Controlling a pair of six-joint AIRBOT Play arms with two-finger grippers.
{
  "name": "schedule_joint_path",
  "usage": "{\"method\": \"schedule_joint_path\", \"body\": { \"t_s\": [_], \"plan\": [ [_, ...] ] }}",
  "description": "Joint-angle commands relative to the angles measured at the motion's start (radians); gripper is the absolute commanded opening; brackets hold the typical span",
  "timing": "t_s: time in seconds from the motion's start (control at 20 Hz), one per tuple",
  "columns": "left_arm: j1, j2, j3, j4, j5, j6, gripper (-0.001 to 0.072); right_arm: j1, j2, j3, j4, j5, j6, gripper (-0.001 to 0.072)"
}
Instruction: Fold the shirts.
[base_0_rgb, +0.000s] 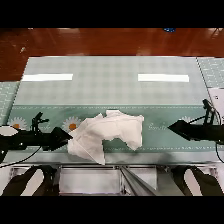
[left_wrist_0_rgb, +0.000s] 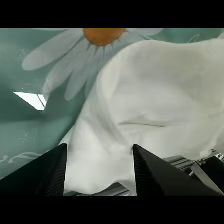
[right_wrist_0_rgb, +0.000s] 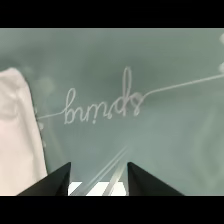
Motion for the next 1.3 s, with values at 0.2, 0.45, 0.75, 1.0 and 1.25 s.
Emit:
{"method": "schedule_joint_path", "body": {
  "t_s": [0.2, 0.45, 0.75, 1.0, 1.25],
  "plan": [
    [-0.167, -0.215, -0.002, -0.009, 0.177, 0.031, 0.0186, 0.194, -0.023, -0.101, 0.137, -0.011, -0.024, 0.0411],
    [-0.187, -0.225, 0.061, -0.013, 0.144, 0.079, 0.0036, 0.408, -0.110, -0.101, 0.150, -0.123, 0.065, 0.0411],
    [-0.187, -0.225, 0.084, -0.016, 0.142, 0.085, 0.0036, 0.590, -0.279, -0.101, 0.313, -0.297, 0.030, 0.0411],
    [-0.188, -0.225, 0.086, -0.018, 0.145, 0.085, 0.0036, 0.739, -0.415, -0.076, 0.499, -0.424, -0.064, 0.0267],
    [-0.187, -0.189, 0.270, -0.052, 0.081, 0.104, 0.0037, 0.719, -0.372, 0.164, 0.342, -0.282, -0.076, 0.0022]
  ]
}}
